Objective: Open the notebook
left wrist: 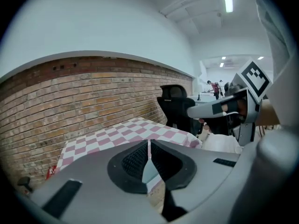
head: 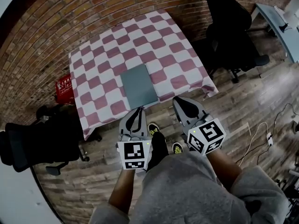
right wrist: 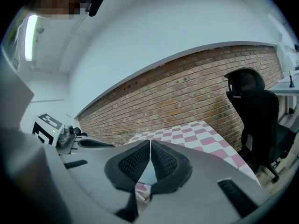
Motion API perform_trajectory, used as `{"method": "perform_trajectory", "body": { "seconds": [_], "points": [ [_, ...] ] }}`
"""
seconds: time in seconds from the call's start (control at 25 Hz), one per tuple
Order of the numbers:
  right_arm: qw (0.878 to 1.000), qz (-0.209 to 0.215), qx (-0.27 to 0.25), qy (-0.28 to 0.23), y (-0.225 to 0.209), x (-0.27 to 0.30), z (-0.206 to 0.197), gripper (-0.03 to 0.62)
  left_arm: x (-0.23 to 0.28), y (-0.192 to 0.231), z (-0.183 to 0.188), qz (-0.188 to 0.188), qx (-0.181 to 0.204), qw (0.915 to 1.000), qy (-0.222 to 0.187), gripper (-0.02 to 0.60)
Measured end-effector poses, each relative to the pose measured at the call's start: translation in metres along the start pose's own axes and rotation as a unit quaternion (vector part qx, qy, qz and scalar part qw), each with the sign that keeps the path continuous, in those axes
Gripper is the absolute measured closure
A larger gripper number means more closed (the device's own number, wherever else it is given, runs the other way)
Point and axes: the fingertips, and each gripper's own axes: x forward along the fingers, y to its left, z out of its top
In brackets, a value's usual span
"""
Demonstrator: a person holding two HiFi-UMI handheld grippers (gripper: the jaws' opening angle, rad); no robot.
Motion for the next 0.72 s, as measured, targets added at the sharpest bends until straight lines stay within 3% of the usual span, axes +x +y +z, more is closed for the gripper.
{"method": "perform_trajectory", "body": {
  "seconds": [0.16, 0.48, 0.72],
  "points": [
    [1.000, -0.012, 0.015, 0.009, -0.011, 0.016, -0.008, 0.566, 0.035, 0.002, -0.017, -0.050, 0.023, 0.9979, 0.033, 0.463],
    [0.999, -0.036, 0.024, 0.027, -0.035, 0.036, -0.024, 0.566, 0.086, 0.008, -0.054, -0.092, 0.054, 0.9897, 0.095, 0.402],
    [0.998, -0.041, 0.025, 0.050, -0.044, 0.048, -0.043, 0.566, 0.114, -0.008, -0.098, -0.128, 0.077, 0.9766, 0.154, 0.334]
  ]
}}
